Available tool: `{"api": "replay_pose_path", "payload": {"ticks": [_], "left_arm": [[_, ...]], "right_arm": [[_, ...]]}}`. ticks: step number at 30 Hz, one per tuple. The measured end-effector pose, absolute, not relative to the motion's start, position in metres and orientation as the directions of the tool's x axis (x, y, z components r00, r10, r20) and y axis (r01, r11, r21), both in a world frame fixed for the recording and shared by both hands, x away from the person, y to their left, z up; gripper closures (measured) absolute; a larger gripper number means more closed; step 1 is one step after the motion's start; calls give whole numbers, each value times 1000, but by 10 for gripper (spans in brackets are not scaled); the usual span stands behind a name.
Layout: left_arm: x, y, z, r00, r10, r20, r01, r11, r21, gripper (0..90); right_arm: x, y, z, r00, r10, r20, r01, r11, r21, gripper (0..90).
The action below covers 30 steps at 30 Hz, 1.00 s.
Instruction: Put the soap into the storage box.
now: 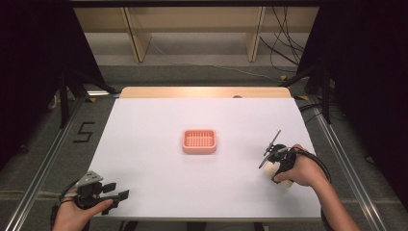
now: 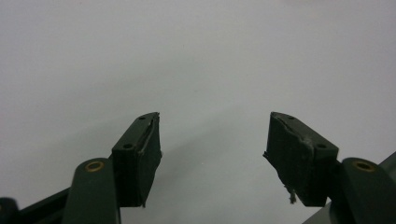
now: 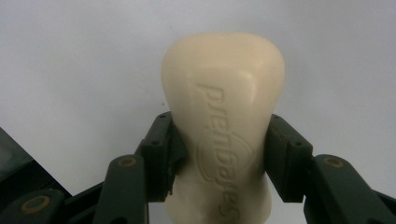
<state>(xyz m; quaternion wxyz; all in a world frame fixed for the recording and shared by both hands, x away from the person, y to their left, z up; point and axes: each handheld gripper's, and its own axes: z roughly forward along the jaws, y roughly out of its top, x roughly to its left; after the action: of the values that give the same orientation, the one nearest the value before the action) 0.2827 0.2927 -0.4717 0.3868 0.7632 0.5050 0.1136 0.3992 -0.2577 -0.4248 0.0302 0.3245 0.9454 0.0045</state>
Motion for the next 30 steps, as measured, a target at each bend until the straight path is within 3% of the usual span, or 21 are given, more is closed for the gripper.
{"api": "replay_pose_path", "payload": {"ticks": [20,25,30], "left_arm": [[280,295,-471,461,860,-217,684,-189,704,346],[280,296,-471,462,861,-215,686,-193,701,346],[280,296,-471,456,862,-221,691,-186,698,346]], "right_arm": [[403,-244,-419,-797,600,-62,595,799,89,505],[407,-242,-417,-827,556,-86,535,824,186,505],[402,-236,-415,-797,600,-68,573,787,230,505]]}}
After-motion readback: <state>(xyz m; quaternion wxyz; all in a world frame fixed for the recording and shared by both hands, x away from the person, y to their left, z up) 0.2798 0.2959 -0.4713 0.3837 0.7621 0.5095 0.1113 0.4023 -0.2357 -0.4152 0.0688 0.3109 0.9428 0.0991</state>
